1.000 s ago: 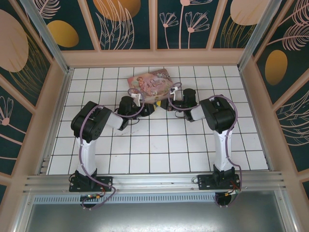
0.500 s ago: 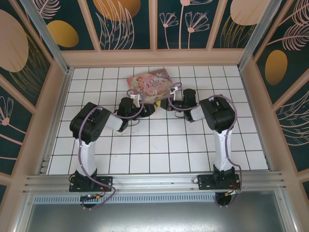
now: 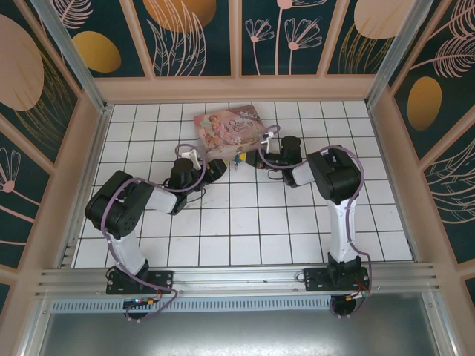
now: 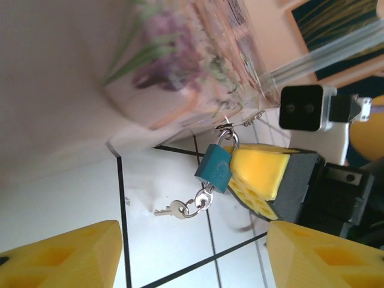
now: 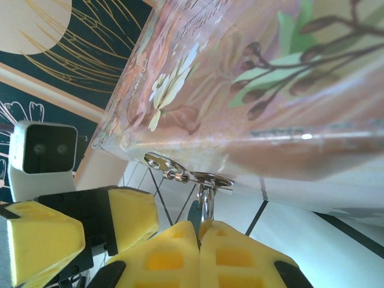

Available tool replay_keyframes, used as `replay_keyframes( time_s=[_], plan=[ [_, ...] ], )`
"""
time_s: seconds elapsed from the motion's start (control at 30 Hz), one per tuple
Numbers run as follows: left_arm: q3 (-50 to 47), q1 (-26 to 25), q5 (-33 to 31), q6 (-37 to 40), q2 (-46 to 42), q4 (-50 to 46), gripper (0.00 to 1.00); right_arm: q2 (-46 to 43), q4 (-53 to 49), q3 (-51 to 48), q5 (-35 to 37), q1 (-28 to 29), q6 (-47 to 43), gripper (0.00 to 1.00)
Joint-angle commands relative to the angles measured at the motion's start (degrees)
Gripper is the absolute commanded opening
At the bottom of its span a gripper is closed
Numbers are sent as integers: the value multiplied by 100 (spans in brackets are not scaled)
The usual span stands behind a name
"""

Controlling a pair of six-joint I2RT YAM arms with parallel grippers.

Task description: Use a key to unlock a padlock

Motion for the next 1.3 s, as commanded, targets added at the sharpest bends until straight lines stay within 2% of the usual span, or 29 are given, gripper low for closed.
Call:
replay_keyframes(
  time_s=[0.0, 0.1, 0.33, 0.5, 1.27],
  plan=[
    [-206, -55, -17, -703, 78, 1128, 61, 157, 158, 8, -398, 142, 523, 0],
    [-251, -169, 3, -900, 270, 1619, 58, 193, 266, 28, -415, 185, 637, 0],
    [-185, -402, -256, -1055, 737, 2039, 55, 210, 313, 30, -398, 225, 717, 0],
    [-135, -433, -423, -1004, 906, 2021, 53, 231, 428, 25, -416, 243, 811, 0],
    [482, -541, -411, -1113, 1484, 2115, 39, 274, 506, 38, -407, 335, 913, 0]
  ],
)
